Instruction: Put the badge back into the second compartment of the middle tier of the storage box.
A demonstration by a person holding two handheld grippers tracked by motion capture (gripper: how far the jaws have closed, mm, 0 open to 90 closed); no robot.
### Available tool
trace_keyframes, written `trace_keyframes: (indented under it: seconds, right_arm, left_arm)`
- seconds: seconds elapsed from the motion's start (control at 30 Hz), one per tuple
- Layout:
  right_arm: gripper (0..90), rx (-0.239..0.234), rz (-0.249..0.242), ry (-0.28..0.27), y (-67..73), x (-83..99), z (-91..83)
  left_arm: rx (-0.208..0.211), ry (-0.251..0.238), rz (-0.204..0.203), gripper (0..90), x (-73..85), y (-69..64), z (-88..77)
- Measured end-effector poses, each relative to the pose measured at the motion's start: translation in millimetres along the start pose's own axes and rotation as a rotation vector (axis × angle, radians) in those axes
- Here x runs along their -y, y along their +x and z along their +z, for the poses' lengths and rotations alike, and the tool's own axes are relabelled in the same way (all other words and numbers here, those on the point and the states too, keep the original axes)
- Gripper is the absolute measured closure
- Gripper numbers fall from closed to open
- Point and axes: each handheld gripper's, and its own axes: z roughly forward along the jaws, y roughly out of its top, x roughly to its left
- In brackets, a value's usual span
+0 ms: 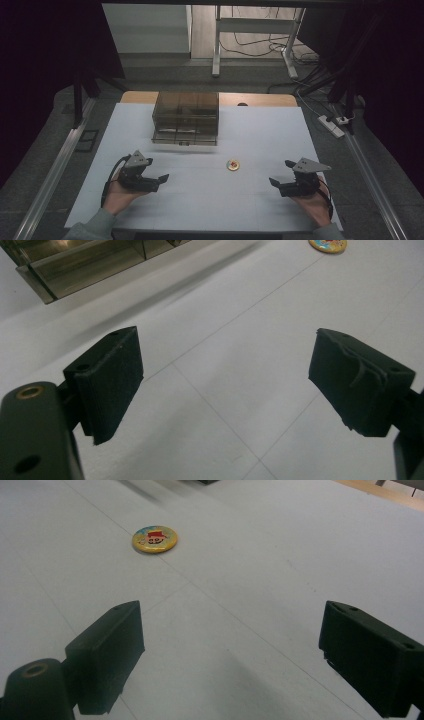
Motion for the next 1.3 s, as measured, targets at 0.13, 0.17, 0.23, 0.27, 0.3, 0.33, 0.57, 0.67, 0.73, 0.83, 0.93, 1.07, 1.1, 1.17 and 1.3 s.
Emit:
trace_keyframes:
  seconds: [0.13, 0.17, 0.23, 0.27, 0.3, 0.33, 0.57, 0.67, 0.73, 0.83, 0.93, 1.07, 1.1, 1.17, 1.3]
  right_arm:
    - [10.3, 0.0, -0.002, -0.001, 0.3, -0.2, 0.7]
    - [10.3, 0.0, -0.001, 0.004, 0.5, -0.3, 0.6]
    - [10.3, -0.001, -0.003, 0.006, 0.7, -0.5, 0.9]
    - [10.4, -0.002, -0.004, 0.006, 0.8, -0.6, 1.1]
    - [10.4, -0.002, -0.004, 0.005, 1.0, -0.6, 1.2]
    - [10.4, -0.001, -0.005, 0.006, 1.0, -0.7, 1.3]
    - [10.4, -0.002, -0.004, 0.008, 0.9, -0.7, 1.8]
    - [10.4, -0.002, -0.004, 0.008, 0.9, -0.6, 2.0]
    - [10.4, 0.001, -0.004, 0.007, 1.0, -0.5, 2.1]
    - [10.5, 0.002, -0.004, 0.01, 0.9, -0.5, 2.1]
    - [10.5, 0.002, -0.005, 0.01, 0.8, -0.5, 2.2]
    - [10.5, 0.005, -0.005, 0.015, 0.7, -0.6, 2.2]
    - [10.5, 0.003, -0.005, 0.012, 0.7, -0.5, 2.3]
    - [10.5, 0.003, -0.004, 0.013, 0.8, -0.5, 2.3]
    - [10.5, -0.002, -0.002, 0.012, 0.9, -0.4, 2.8]
  left_arm:
    - [0.002, 0.003, 0.004, 14.3, -3.0, -0.6, 2.1]
    - [0.003, 0.003, 0.005, 14.4, -3.8, -0.8, 2.7]
    - [0.004, 0.003, 0.008, 14.3, -5.5, -1.1, 3.6]
    - [0.004, 0.002, 0.008, 14.3, -6.4, -1.3, 4.1]
    - [0.005, 0.003, 0.009, 14.3, -7.3, -1.4, 4.7]
    - [0.007, 0.002, 0.009, 14.4, -8.1, -1.5, 5.4]
    - [0.013, 0.008, 0.014, 14.5, -14.0, -2.6, 10.9]
    - [0.017, 0.009, 0.018, 14.5, -17.1, -3.5, 13.4]
    - [0.02, 0.011, 0.023, 14.6, -19.3, -4.3, 15.4]
    - [0.024, 0.015, 0.029, 14.6, -22.5, -5.7, 18.3]
    - [0.027, 0.018, 0.036, 14.8, -25.6, -6.9, 21.4]
    - [0.033, 0.023, 0.039, 15.0, -28.9, -8.1, 25.9]
    - [0.032, 0.025, 0.042, 15.0, -29.7, -8.4, 26.9]
    - [0.033, 0.025, 0.045, 15.0, -31.3, -9.0, 28.4]
    - [0.038, 0.026, 0.049, 15.1, -34.7, -9.8, 31.4]
